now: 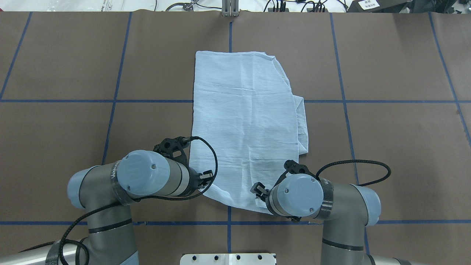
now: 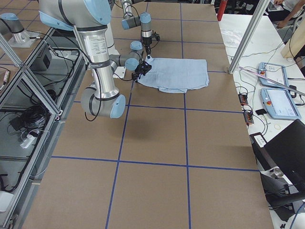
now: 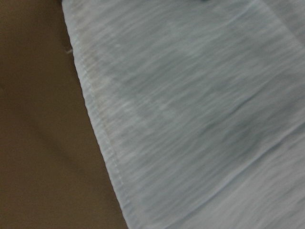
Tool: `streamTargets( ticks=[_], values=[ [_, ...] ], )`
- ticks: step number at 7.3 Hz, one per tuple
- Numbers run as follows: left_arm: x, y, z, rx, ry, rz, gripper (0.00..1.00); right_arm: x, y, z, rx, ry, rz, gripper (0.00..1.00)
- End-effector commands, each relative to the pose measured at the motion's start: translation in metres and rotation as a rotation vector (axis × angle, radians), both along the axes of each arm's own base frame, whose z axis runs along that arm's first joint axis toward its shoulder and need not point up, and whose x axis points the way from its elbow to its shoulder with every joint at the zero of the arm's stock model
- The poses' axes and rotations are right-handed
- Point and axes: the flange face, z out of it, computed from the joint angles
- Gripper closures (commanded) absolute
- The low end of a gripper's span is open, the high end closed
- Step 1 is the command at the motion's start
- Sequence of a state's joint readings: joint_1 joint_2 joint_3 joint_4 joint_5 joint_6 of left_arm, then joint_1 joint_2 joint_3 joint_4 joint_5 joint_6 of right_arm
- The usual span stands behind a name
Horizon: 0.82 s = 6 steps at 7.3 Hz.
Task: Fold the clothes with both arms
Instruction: 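Grasp the near edge of the shirt with both grippers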
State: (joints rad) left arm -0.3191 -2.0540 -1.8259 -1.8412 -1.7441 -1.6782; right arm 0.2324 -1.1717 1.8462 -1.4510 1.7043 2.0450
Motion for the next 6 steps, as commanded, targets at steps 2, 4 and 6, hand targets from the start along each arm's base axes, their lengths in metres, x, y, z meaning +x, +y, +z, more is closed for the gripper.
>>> streamTargets(
  ticks=[2,4,6],
  values=[
    [0.0014,0.0006,0.0013,-0.001,-0.002,0.002,1.0,0.0011,0.0017,-0.0003,-0.01,0.011,0.005,0.0],
    [0.004,-0.0003,0.0053,-0.002,-0.011,0.002,1.0,0.005,0.0026,-0.0062,-0.011,-0.002,0.009,0.0],
    [0.0041,-0.0003,0.0043,-0.003,-0.01,0.002,1.0,0.0023,0.0077,-0.0055,-0.016,-0.001,0.004,0.0]
  ],
)
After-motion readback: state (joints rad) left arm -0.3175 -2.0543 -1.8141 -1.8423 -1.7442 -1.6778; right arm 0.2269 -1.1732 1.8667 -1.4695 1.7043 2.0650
